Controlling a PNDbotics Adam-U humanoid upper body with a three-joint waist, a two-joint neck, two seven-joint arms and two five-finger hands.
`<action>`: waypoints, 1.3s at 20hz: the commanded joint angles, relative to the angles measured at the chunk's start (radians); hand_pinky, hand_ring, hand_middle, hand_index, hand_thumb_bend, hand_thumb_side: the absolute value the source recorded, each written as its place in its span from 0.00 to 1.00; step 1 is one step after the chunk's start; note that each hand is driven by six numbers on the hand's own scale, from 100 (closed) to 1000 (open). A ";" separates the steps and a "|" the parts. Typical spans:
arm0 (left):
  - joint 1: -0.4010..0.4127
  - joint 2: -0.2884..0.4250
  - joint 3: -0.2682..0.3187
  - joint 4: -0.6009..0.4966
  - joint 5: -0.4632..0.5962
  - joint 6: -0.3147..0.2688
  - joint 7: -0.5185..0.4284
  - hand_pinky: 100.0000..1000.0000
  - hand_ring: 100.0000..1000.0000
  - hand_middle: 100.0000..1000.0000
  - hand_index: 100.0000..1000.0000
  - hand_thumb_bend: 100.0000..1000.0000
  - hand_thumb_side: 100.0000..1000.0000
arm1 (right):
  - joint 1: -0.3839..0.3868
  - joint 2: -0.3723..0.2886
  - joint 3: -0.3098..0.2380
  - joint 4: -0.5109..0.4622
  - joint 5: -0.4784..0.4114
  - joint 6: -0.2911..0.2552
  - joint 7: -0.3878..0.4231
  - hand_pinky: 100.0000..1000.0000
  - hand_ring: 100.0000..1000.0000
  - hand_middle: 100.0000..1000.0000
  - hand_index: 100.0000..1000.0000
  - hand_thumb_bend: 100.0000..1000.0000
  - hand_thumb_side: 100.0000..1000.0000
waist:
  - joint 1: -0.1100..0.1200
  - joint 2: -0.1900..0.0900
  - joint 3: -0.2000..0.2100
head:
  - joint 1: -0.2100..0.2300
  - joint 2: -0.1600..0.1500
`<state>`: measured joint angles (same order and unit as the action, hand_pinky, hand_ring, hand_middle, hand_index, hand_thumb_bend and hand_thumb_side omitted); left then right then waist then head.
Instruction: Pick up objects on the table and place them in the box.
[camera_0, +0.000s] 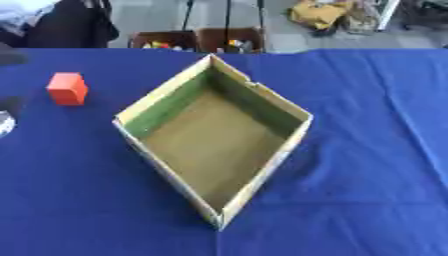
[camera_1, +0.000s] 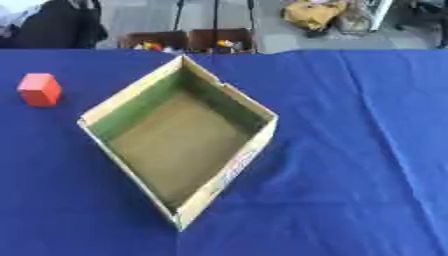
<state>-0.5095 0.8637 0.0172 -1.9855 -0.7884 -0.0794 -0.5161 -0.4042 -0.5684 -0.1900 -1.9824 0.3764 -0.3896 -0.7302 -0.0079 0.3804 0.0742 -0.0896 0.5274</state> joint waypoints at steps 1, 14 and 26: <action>-0.005 0.037 0.020 -0.015 -0.002 0.002 0.006 0.69 0.83 0.85 0.97 0.00 1.00 | -0.007 -0.026 -0.009 -0.018 -0.005 -0.002 -0.005 0.73 0.72 0.73 0.81 0.00 0.79 | 0.002 -0.029 0.000 | 0.001 -0.010; -0.001 0.034 0.031 -0.015 -0.019 0.022 0.025 0.69 0.82 0.85 0.97 0.00 1.00 | -0.006 -0.026 -0.009 -0.018 -0.005 -0.002 -0.005 0.73 0.72 0.73 0.81 0.00 0.79 | 0.003 -0.028 0.001 | 0.001 -0.013; -0.028 0.055 0.031 -0.015 -0.049 0.156 0.247 0.65 0.84 0.87 0.97 0.12 1.00 | -0.010 -0.029 -0.006 -0.018 -0.006 0.000 -0.001 0.73 0.72 0.73 0.80 0.00 0.79 | 0.009 -0.027 -0.006 | 0.003 -0.015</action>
<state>-0.5217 0.8734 0.0428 -1.9855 -0.8366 0.0676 -0.2905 -0.4043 -0.5684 -0.1902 -1.9824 0.3764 -0.3872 -0.7307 -0.0079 0.3804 0.0680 -0.0891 0.5252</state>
